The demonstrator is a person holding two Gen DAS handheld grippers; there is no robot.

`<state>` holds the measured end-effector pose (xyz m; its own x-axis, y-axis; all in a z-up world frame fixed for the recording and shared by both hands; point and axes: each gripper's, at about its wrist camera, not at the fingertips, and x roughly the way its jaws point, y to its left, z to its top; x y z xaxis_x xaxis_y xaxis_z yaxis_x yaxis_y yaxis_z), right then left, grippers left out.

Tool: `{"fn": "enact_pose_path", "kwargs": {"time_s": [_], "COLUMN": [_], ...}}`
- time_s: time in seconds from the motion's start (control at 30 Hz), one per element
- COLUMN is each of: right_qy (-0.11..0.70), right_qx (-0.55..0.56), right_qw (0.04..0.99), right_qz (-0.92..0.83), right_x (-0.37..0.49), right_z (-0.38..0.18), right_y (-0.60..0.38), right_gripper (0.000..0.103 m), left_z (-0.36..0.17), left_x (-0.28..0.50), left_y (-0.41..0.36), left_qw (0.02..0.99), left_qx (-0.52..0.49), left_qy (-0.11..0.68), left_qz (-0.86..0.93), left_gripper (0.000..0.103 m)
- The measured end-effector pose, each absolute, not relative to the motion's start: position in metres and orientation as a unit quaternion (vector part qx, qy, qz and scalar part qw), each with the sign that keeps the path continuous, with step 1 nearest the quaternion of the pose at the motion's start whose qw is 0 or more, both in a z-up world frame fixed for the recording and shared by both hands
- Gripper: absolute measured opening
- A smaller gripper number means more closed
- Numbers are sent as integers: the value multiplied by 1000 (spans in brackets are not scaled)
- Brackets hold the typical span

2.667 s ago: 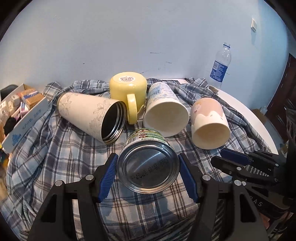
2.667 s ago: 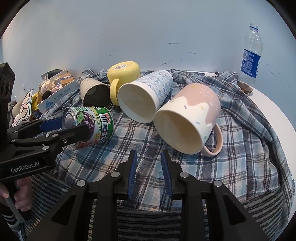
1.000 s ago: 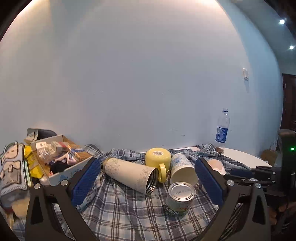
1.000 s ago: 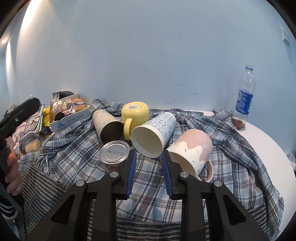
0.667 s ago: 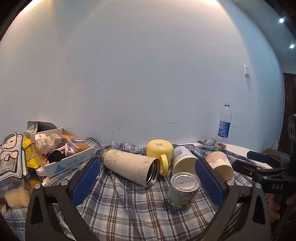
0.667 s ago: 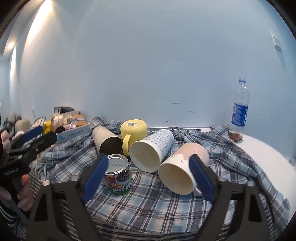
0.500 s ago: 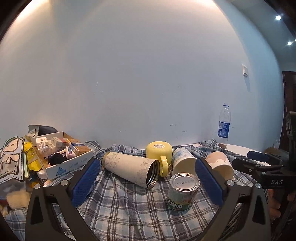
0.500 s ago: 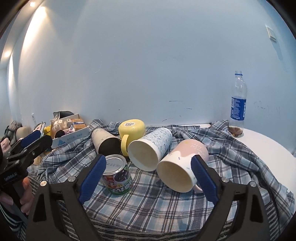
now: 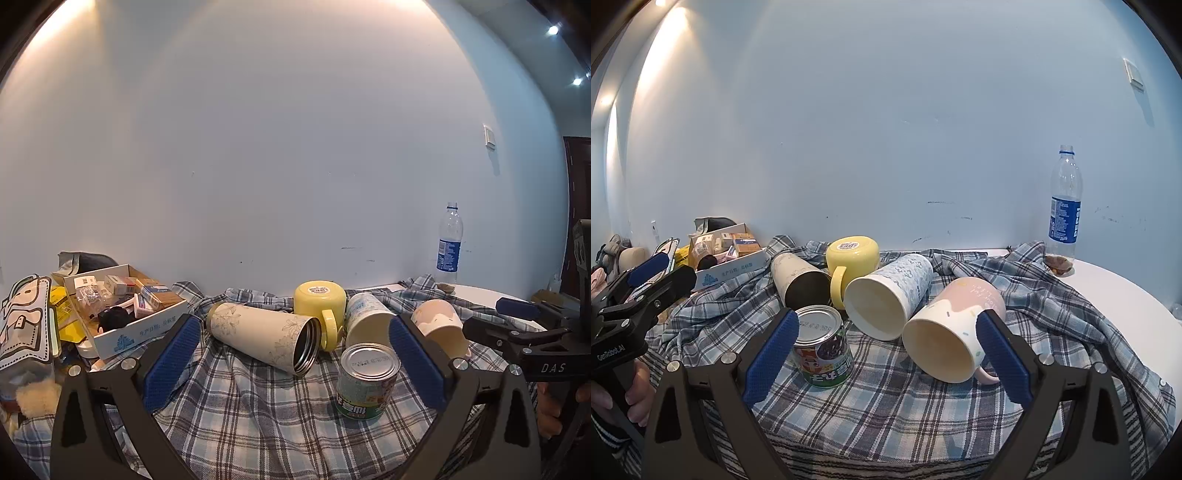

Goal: Flip cup upside down

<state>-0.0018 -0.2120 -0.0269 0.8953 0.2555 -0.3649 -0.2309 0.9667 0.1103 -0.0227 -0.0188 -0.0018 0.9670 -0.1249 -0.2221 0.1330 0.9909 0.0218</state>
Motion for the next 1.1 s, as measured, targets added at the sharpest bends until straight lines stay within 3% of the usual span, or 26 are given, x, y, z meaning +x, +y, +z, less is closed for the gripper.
{"fn": "enact_pose_path", "kwargs": {"time_s": [1.1], "right_qy": [195], "right_qx": [28], "right_qw": [972], "right_qz": [125], "right_x": [1], "right_z": [-29], "right_y": [-211], "right_gripper": [96], "left_z": [-3], "left_x": [-22], "left_y": [-17], "left_qw": [991], "left_qx": [16], "left_qy": [112], "left_qz": [-65], "left_gripper": [103]}}
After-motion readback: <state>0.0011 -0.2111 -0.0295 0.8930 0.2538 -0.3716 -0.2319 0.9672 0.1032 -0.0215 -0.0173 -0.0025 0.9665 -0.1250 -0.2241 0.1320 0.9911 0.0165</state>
